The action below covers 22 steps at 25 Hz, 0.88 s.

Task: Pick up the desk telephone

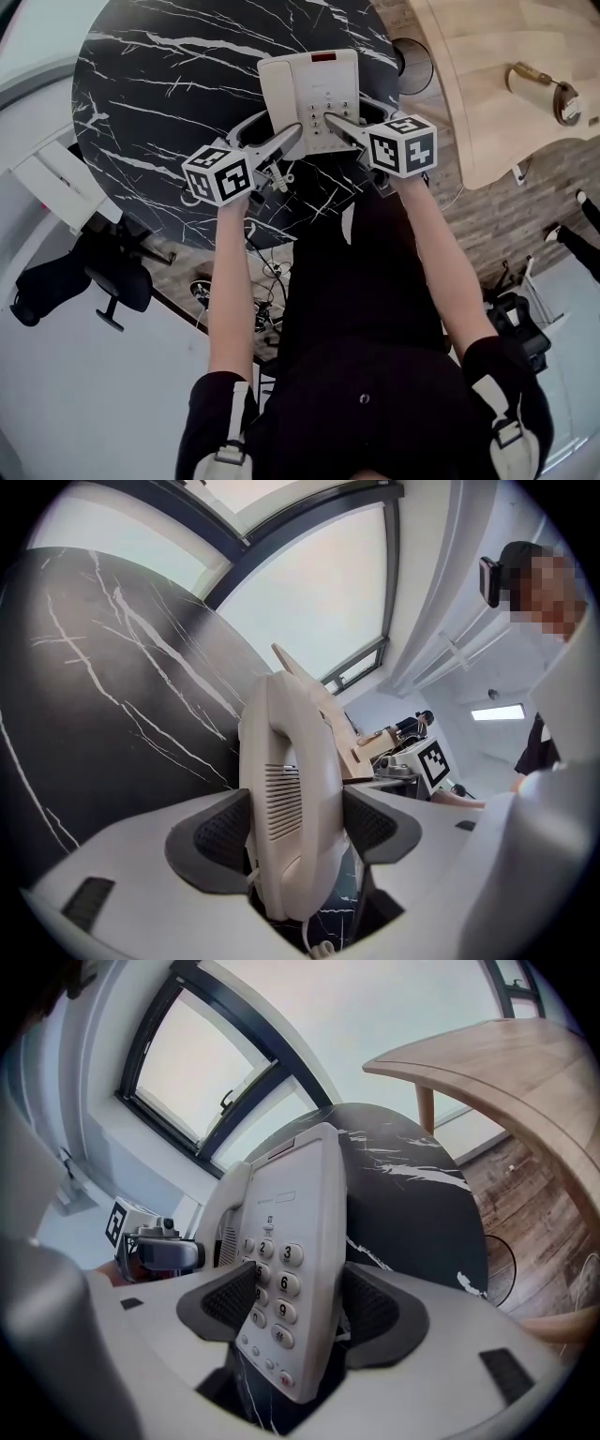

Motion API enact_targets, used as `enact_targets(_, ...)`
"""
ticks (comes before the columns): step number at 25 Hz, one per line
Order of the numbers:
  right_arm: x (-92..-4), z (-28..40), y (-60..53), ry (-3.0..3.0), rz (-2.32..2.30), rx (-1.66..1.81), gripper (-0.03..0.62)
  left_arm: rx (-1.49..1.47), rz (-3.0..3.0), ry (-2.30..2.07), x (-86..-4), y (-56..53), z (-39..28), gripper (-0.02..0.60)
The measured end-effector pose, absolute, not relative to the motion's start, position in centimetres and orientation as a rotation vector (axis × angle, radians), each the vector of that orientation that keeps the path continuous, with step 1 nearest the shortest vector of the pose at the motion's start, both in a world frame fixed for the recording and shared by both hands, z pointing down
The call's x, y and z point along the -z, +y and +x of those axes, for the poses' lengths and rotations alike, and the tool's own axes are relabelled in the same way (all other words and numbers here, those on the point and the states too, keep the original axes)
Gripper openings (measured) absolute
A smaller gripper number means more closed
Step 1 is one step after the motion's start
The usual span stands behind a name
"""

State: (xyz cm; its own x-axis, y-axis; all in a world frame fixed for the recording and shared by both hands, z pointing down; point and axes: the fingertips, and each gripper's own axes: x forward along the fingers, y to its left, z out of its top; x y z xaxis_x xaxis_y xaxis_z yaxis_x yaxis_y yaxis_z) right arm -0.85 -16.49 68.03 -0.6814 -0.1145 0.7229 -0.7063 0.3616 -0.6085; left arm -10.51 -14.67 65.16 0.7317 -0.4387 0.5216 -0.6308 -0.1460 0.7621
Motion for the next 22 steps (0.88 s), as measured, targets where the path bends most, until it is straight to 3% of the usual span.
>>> enact_targets(22,-59.5,0.0,-13.2,-2.182,0.842,-1.224,0.307,-0.143,1.928,-0.870,-56.8,-11.4,-9.8,0.321)
